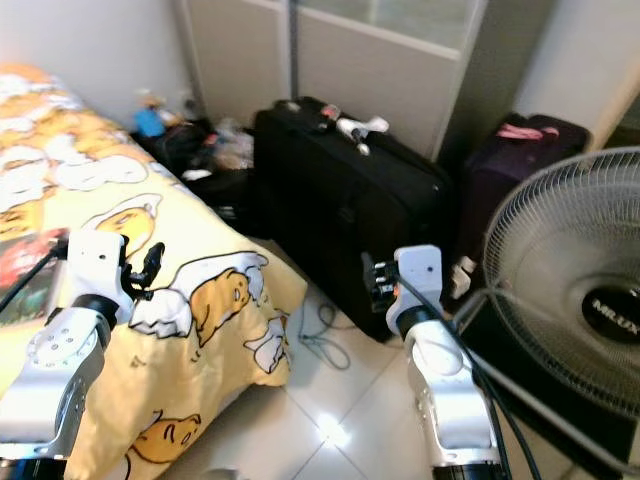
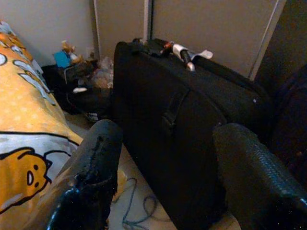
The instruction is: Clean up the room
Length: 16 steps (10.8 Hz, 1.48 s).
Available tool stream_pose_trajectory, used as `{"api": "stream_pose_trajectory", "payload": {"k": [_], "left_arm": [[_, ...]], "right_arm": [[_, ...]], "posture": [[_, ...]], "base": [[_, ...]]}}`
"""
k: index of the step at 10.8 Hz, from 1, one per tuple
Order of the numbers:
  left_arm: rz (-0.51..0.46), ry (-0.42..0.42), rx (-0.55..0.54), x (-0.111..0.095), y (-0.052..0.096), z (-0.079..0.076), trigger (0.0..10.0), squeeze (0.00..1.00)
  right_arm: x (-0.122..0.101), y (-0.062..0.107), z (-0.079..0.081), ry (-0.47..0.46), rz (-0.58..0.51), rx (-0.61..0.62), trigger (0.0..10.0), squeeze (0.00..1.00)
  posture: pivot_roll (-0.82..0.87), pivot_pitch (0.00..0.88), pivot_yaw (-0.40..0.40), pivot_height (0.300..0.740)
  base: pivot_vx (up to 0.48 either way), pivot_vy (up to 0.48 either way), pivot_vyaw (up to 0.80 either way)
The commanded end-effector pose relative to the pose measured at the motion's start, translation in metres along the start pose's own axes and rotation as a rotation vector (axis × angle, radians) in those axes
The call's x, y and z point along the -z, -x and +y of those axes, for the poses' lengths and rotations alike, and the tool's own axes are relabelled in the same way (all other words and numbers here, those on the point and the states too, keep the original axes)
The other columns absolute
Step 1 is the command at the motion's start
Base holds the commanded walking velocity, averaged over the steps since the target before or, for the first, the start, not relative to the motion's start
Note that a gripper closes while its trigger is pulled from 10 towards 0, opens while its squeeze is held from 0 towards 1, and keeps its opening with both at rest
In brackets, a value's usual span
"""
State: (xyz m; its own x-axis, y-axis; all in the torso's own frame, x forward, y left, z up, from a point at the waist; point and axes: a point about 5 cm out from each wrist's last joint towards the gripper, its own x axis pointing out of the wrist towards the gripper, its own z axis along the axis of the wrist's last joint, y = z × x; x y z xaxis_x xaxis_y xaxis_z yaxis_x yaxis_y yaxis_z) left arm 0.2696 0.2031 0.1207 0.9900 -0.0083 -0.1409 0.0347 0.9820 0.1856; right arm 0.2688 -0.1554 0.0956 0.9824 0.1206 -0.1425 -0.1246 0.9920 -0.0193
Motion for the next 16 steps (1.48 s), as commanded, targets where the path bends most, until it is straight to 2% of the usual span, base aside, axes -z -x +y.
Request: {"api": "stream_pose_trajectory", "payload": {"k": [1,2,3,4,5,9,11,13,16], "left_arm": [[-0.036,-0.012,0.021,-0.008,-0.001,-0.005,10.0,0.0],[-0.03,-0.023,-0.003,-0.008,-0.002,-0.002,10.0,0.0],[-0.036,-0.078,-0.022,-0.008,-0.004,0.001,10.0,0.0],[-0.027,-0.063,-0.014,-0.007,-0.006,0.001,10.0,0.0],[-0.024,-0.03,-0.003,-0.008,-0.007,0.001,10.0,0.0],[-0.029,-0.039,0.016,-0.01,-0.011,0.0,10.0,0.0],[-0.033,-0.041,0.014,-0.013,-0.014,0.001,10.0,0.0],[-0.035,-0.04,0.013,-0.013,-0.015,0.002,10.0,0.0],[-0.035,-0.04,0.014,-0.013,-0.014,0.004,10.0,0.0]], "right_arm": [[0.001,0.0,-0.01,-0.019,0.003,0.047,10.0,0.0],[0.002,-0.004,-0.012,-0.003,0.025,0.084,10.0,0.0],[-0.001,-0.007,-0.014,0.042,-0.002,0.111,10.0,0.0],[0.001,-0.008,-0.015,0.016,0.018,0.112,10.0,0.0],[0.001,-0.008,-0.011,0.045,0.023,0.053,10.0,0.0],[-0.004,-0.012,-0.004,0.004,0.001,-0.01,10.0,0.0],[-0.005,-0.014,-0.004,-0.013,-0.008,0.003,10.0,0.0],[-0.006,-0.016,-0.004,-0.081,-0.017,0.036,10.0,0.0],[-0.007,-0.016,-0.005,-0.087,-0.022,0.045,10.0,0.0]], "posture": [[0.04,0.0,0.006,0.74],[0.04,0.0,0.008,0.74],[0.04,0.0,0.012,0.74],[0.04,0.0,0.01,0.74],[0.04,0.0,0.011,0.74],[0.04,0.0,0.019,0.74],[0.04,0.0,0.02,0.74],[0.04,0.0,0.024,0.74],[0.05,0.0,0.019,0.74]], "base": [[0.0,0.0,0.0],[0.0,0.0,0.0],[0.0,0.0,0.0],[0.0,0.0,0.0],[0.0,0.0,0.0],[0.0,0.328,0.8],[0.0,0.334,0.8],[0.0,0.336,0.0],[0.0,0.335,0.0]]}}
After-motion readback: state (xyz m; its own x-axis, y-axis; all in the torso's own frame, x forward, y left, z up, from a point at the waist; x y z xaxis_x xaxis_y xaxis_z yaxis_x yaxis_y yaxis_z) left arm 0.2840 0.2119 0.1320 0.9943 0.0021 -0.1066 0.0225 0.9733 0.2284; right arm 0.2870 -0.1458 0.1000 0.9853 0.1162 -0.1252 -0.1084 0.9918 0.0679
